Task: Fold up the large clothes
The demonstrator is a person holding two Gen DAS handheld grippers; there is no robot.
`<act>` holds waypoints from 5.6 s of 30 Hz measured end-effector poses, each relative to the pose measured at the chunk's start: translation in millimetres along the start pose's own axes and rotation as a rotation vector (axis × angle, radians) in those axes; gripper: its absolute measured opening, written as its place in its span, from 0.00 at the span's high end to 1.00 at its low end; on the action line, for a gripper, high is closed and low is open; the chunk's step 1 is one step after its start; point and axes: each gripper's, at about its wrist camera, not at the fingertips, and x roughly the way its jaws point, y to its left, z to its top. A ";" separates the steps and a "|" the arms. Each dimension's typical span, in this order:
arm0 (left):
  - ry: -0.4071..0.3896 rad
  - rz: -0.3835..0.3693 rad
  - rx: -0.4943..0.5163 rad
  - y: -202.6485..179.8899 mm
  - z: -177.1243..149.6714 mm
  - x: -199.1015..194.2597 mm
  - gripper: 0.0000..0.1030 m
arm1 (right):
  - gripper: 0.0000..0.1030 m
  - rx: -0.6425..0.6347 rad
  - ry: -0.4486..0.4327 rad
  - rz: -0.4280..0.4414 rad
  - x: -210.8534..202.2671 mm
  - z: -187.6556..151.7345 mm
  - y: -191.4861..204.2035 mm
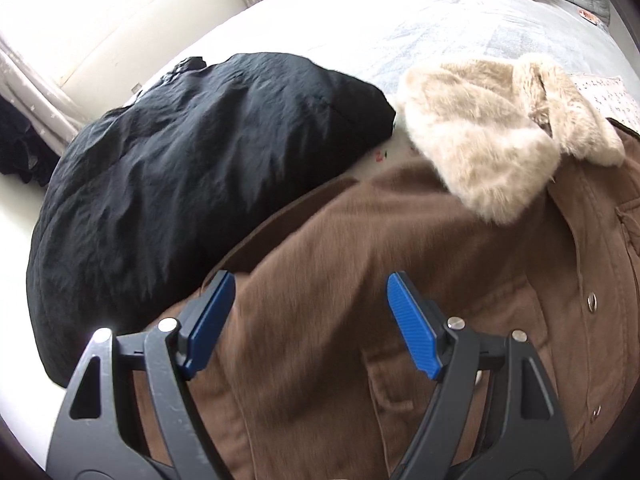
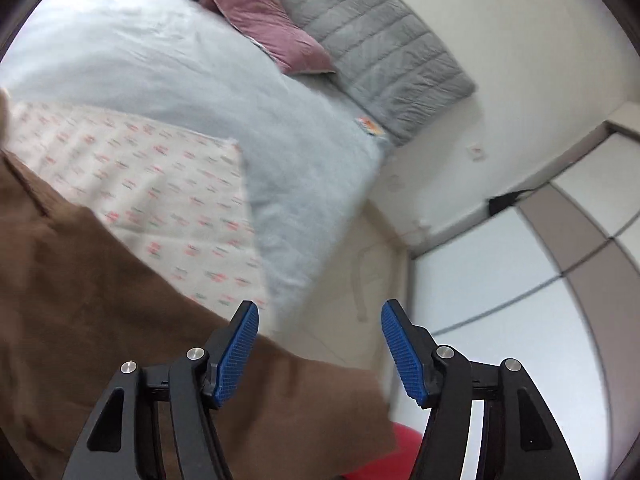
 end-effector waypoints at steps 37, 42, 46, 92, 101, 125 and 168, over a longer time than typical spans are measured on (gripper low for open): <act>-0.180 -0.070 -0.124 -38.6 18.0 -3.8 0.29 | 0.46 0.033 -0.173 0.531 49.5 48.5 177.8; -0.175 -0.201 -0.155 -42.1 -10.9 -40.6 0.20 | 0.37 0.012 -0.172 0.629 15.0 24.6 174.5; -0.121 -0.263 -0.207 -58.1 -35.3 -46.7 0.20 | 0.37 -0.153 -0.152 0.588 1.1 1.9 225.6; 0.047 -0.453 -0.041 -151.8 -100.6 -149.6 0.20 | 0.61 0.392 0.127 0.091 61.2 -136.5 -157.0; 0.000 -0.476 0.019 -185.8 -70.7 -154.7 0.22 | 0.93 0.367 -0.068 0.159 6.5 -111.1 -156.8; 0.018 -0.818 0.057 -427.7 -16.2 -109.3 0.92 | 0.95 0.251 -0.469 0.435 -165.5 -35.7 -124.1; -0.117 -0.408 -0.022 -162.5 -45.5 -82.0 0.47 | 0.45 0.235 -0.149 0.809 -29.8 -20.9 27.2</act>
